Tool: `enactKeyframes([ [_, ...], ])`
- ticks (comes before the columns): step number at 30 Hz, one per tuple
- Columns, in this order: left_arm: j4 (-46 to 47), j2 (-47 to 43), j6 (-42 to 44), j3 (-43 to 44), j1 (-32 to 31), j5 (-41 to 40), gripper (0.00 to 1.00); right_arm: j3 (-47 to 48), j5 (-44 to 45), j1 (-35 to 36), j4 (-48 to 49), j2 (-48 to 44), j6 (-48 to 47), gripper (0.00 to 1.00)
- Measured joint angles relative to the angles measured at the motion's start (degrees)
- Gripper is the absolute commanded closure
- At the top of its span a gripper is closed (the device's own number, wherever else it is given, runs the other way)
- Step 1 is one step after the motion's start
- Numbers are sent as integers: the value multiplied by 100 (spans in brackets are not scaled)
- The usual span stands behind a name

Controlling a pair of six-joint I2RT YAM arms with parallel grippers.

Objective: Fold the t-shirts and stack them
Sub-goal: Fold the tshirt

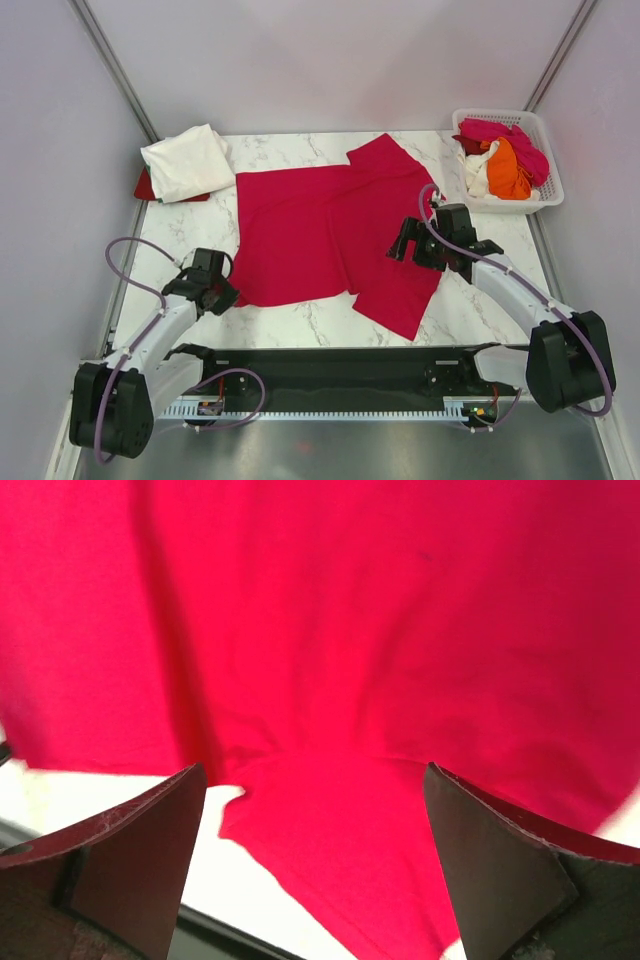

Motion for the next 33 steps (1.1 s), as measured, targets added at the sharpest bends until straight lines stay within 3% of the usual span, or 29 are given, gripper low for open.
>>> enactKeyframes([
  [7, -4, -155, 26, 149, -7, 13, 98, -476, 1340, -151, -481, -1147, 737, 2],
  [13, 7, -151, 68, 459, -7, 70, 98, -898, 1508, 17, -789, -1679, 1259, 2],
  [22, 26, -210, 83, 584, -7, 85, 98, -1628, 1600, 1773, -1849, -2339, 2374, 2],
  [33, 138, -396, 138, 573, -7, 92, 98, -1838, 1996, 3060, -1961, -2238, 3298, 3],
])
